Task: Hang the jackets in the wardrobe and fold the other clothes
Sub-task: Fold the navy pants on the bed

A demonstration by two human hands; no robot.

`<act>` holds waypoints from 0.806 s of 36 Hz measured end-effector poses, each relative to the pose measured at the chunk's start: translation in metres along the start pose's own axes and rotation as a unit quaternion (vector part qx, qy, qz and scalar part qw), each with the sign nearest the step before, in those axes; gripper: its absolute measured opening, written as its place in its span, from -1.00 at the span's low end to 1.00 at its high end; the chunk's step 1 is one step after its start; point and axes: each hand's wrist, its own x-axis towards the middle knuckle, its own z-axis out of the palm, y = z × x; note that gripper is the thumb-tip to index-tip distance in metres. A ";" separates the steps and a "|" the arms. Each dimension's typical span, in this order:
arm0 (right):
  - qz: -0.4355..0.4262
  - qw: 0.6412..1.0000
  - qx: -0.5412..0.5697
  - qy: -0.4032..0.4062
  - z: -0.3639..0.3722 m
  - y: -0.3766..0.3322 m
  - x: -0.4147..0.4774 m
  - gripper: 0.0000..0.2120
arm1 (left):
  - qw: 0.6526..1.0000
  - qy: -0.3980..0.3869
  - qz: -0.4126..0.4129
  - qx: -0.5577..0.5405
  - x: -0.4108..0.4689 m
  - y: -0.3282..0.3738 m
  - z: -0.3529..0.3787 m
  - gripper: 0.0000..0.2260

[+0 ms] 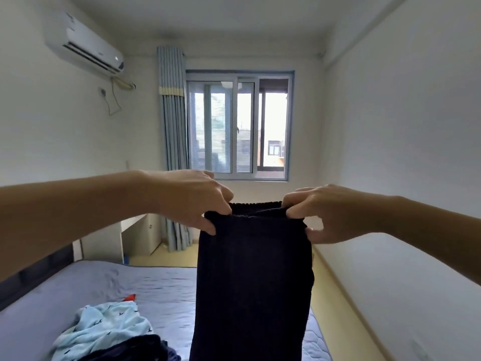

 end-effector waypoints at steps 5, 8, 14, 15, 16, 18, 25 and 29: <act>0.006 1.000 -0.012 -0.004 -0.011 0.009 0.003 -0.84 | 0.998 0.053 0.024 -0.024 0.004 0.012 -0.024 -0.74; -0.006 1.000 -0.024 -0.018 -0.017 0.010 0.009 -0.83 | 0.995 0.066 0.057 -0.049 0.012 0.028 -0.035 -0.74; -0.029 0.997 -0.061 -0.049 -0.024 0.007 0.013 -0.82 | 0.995 0.003 0.045 -0.086 0.023 0.048 -0.048 -0.72; -0.031 0.996 -0.064 -0.048 -0.025 0.008 0.013 -0.83 | 0.995 0.004 0.044 -0.092 0.024 0.049 -0.048 -0.73; -0.034 0.996 -0.067 -0.046 -0.027 0.008 0.014 -0.85 | 0.994 0.005 0.039 -0.099 0.025 0.049 -0.048 -0.75; -0.038 0.996 -0.071 -0.040 -0.031 0.007 0.014 -0.88 | 0.994 -0.014 0.014 -0.110 0.027 0.050 -0.048 -0.79; -0.042 0.996 -0.057 -0.053 -0.033 -0.013 0.012 -0.87 | 0.982 -0.156 -0.049 -0.090 0.034 0.029 -0.043 -0.85; -0.030 0.993 -0.031 -0.114 -0.030 -0.023 0.018 -0.79 | 0.983 -0.173 -0.031 -0.043 0.039 0.018 -0.042 -0.88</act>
